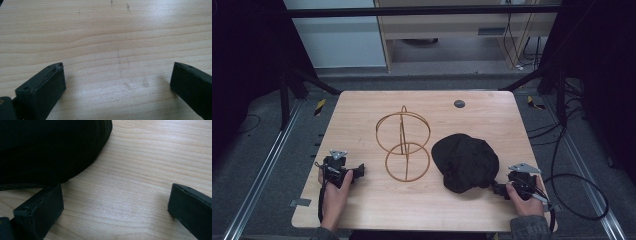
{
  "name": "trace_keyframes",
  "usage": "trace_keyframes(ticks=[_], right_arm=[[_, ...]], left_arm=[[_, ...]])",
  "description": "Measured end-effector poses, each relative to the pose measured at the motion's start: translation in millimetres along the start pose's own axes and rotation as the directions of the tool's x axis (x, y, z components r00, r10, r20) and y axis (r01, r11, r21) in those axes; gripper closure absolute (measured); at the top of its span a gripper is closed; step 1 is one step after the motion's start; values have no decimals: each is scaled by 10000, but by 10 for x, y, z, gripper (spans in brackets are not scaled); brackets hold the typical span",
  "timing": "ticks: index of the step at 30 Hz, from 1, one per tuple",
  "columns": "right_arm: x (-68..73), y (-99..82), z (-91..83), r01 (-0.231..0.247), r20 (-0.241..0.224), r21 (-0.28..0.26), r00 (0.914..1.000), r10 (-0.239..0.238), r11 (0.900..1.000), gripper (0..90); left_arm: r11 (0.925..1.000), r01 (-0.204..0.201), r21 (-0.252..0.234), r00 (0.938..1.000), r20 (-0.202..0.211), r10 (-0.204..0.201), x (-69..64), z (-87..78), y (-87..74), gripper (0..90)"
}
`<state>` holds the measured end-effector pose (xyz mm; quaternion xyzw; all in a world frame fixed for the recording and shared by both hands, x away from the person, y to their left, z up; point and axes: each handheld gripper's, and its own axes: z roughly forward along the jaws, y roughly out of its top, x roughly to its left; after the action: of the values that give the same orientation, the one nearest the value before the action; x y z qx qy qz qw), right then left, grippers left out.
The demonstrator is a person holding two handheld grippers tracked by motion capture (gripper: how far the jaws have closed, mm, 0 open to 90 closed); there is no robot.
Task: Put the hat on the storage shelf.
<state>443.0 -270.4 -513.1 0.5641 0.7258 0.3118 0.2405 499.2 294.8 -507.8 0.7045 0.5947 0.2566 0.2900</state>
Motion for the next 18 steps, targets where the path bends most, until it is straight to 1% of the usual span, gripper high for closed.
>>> trace_keyframes(ticks=[5, 6, 7, 8, 9, 10, 11, 12, 13, 14, 15, 17, 18], right_arm=[[10, 1, -2, -38, -39, 14, 10000, 38, 10000, 8], [10, 5, -9, 97, -113, 92, 9999, -96, 9999, 17], [27, 16, -41, 239, -258, 314, 9994, -231, 9992, 56], [27, 16, -41, 239, -258, 314, 9994, -231, 9992, 56], [54, 31, -113, 586, -415, 589, 9976, -562, 9965, 89], [74, 36, -155, 763, -387, 627, 9965, -740, 9951, 78], [74, 36, -155, 763, -387, 627, 9965, -740, 9951, 78], [87, 46, -200, 958, -402, 780, 9949, -929, 9923, 79], [95, 56, -254, 1030, -407, 816, 9942, -1000, 9913, 86], [76, 68, -364, 1051, -399, 640, 9939, -1027, 9924, 85], [60, 74, -419, 1062, -287, 555, 9941, -1047, 9928, 85], [36, 102, -539, 1106, -216, 332, 9937, -1099, 9933, 84], [36, 102, -539, 1106, -216, 332, 9937, -1099, 9933, 84]], left_arm=[[10000, -70, 2, 9999, 90, 70, 6, -4, -3, 0], [10000, -87, 0, 9999, 108, 87, 8, -5, -4, 0], [9999, -107, 6, 9999, 130, 107, 11, -6, -5, 0], [9999, -107, 6, 9999, 130, 107, 11, -6, -5, 0], [9999, -106, -10, 9998, 188, 107, 18, -9, -7, 0], [9999, -160, 2, 9997, 183, 160, 17, -9, -8, 0], [9999, -160, 2, 9997, 183, 160, 17, -9, -8, 0], [9998, -177, 7, 9997, 174, 177, 13, -10, -10, 0], [9999, -173, 3, 9997, 171, 173, 11, -12, -12, 0], [9999, -172, 3, 9997, 165, 172, 9, -14, -14, 0], [9999, -169, 9, 9997, 159, 169, 7, -16, -15, 0], [9999, -167, 10, 9997, 154, 166, 5, -16, -16, 0], [9999, -167, 10, 9997, 154, 166, 5, -16, -16, 0]])
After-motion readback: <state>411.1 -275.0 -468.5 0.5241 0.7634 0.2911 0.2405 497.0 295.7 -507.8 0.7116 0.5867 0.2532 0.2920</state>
